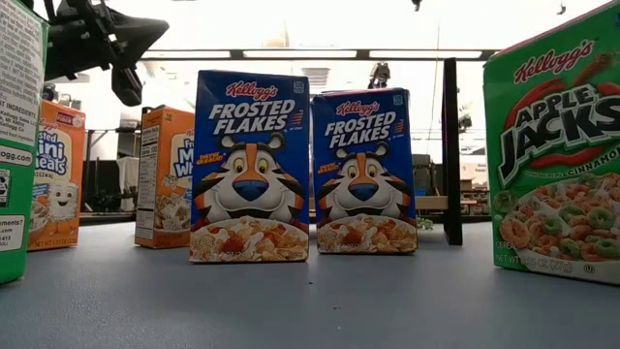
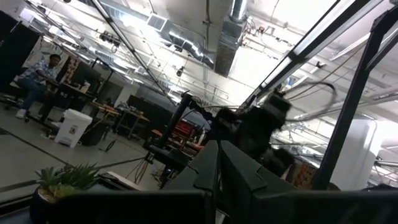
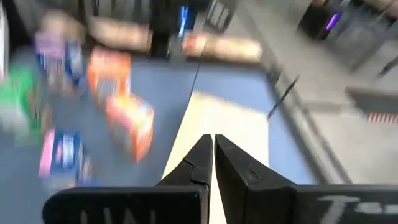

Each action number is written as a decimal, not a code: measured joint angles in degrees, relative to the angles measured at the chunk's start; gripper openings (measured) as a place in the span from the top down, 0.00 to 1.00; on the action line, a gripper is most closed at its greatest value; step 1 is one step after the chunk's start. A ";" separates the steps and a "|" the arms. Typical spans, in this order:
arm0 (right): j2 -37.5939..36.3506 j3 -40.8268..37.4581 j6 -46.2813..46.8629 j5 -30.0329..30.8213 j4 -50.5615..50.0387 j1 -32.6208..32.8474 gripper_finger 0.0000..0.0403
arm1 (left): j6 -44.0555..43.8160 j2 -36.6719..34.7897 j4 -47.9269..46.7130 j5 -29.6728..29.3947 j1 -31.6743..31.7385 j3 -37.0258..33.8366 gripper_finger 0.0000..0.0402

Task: Stack cereal on shelf
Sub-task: Put the right orange cereal box on the shelf

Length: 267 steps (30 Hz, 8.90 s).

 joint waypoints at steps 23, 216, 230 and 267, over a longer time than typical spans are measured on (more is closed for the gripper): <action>10.73 9.03 38.60 -5.08 -39.01 17.82 0.98 | -0.15 -0.04 -0.07 0.04 -0.01 0.00 1.00; 37.76 27.23 0.51 -2.28 -9.85 -19.44 0.46 | 17.60 1.42 -12.33 2.15 0.00 12.76 1.00; 37.23 37.64 0.66 -2.34 -19.40 -18.70 0.44 | 17.40 1.40 -12.33 3.61 -0.02 12.76 1.00; 37.78 25.22 -4.93 -0.82 -6.72 -19.16 0.97 | 17.86 1.40 -12.31 3.66 -0.02 12.74 1.00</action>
